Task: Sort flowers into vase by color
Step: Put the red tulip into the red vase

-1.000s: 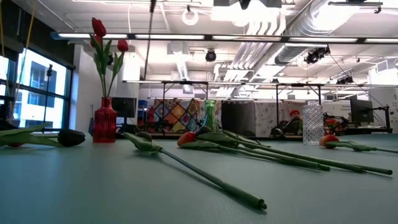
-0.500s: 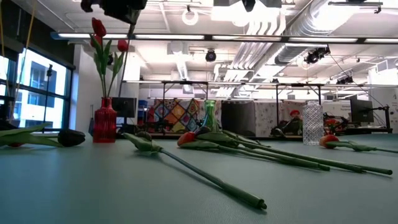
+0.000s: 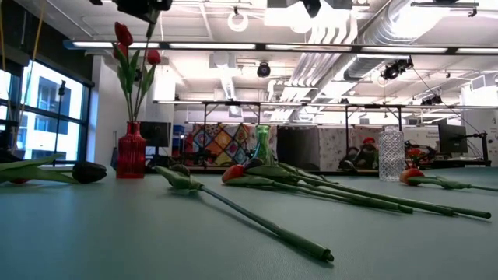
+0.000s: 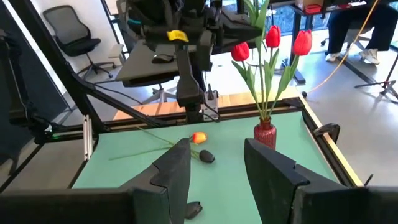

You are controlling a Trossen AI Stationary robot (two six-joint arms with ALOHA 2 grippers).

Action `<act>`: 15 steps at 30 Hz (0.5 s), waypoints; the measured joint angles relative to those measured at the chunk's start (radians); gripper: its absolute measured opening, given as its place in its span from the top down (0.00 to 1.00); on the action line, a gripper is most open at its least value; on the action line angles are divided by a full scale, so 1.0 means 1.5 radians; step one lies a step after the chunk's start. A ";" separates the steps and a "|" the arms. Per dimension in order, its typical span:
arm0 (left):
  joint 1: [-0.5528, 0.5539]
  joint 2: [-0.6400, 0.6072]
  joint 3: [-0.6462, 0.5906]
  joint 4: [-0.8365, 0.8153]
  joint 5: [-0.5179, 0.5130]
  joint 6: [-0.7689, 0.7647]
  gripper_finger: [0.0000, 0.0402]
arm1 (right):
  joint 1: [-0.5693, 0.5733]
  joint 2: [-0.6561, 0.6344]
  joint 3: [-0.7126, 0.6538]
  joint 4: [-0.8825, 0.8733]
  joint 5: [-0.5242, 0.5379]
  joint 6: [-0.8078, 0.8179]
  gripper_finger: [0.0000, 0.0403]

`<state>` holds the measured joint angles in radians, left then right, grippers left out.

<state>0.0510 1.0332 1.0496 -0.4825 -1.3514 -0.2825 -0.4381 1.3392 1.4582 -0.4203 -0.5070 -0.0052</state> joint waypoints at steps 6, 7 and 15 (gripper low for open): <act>0.010 -0.005 0.000 -0.056 0.000 -0.072 1.00 | 0.000 0.000 0.000 -0.003 0.000 -0.007 0.66; 0.010 -0.004 -0.003 -0.059 0.000 -0.083 1.00 | 0.000 0.000 0.000 -0.003 0.000 -0.008 0.66; 0.011 -0.006 -0.068 -0.063 -0.005 -0.208 1.00 | 0.000 0.000 0.000 -0.003 0.000 -0.009 0.66</act>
<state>0.0673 1.0241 0.9475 -0.5777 -1.3588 -0.5940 -0.4381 1.3392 1.4582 -0.4252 -0.5076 -0.0193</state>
